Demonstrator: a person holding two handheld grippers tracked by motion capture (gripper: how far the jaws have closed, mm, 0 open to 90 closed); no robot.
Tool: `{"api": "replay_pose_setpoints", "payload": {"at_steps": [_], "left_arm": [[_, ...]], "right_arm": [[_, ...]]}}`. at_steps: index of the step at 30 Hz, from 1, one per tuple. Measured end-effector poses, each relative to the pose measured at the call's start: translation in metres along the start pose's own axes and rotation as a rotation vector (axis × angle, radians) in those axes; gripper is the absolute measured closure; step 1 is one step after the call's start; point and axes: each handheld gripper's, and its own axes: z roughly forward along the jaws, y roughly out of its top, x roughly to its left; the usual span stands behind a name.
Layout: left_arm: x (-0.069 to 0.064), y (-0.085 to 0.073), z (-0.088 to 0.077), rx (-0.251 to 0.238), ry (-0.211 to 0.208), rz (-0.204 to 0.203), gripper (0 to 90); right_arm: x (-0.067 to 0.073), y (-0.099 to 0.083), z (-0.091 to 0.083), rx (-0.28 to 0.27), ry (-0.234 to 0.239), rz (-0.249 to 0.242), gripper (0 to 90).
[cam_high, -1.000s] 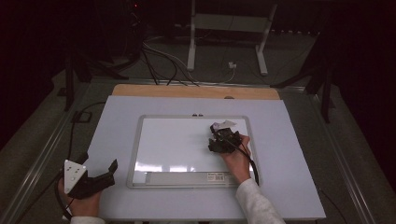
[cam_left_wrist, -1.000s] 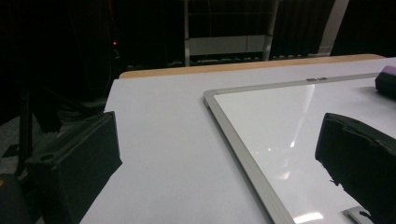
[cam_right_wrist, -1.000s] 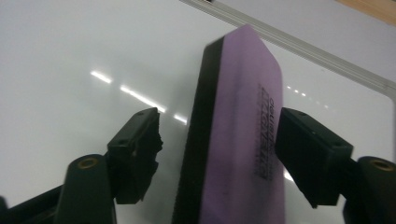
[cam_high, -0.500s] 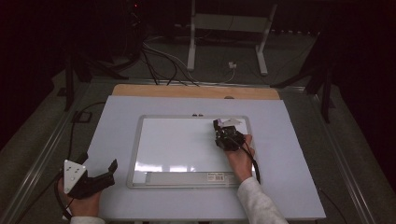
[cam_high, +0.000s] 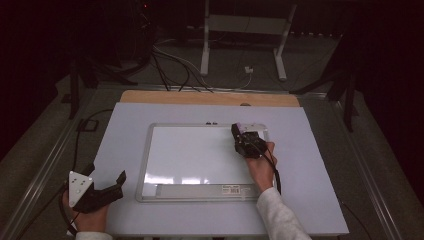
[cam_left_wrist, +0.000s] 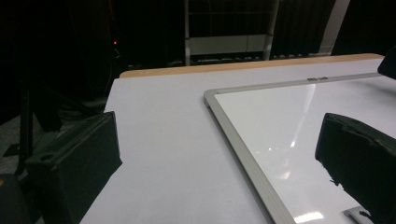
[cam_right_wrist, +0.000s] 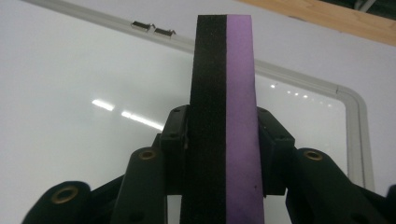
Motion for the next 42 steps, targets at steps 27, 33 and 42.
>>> {"api": "replay_pose_setpoints", "payload": {"at_steps": [27, 33, 42], "left_arm": [[0.0, 0.0, 0.0, 0.001, -0.001, 0.0, 0.7], [0.0, 0.0, 0.0, 0.0, -0.002, -0.001, 0.7], [0.0, 0.0, 0.0, -0.001, -0.002, -0.002, 0.7]], "right_arm": [[-0.028, 0.009, -0.002, -0.063, -0.054, 0.14, 62.2], [-0.031, 0.008, 0.0, -0.06, -0.07, 0.157, 62.2], [-0.036, 0.007, 0.002, -0.05, -0.087, 0.172, 62.2]]}}
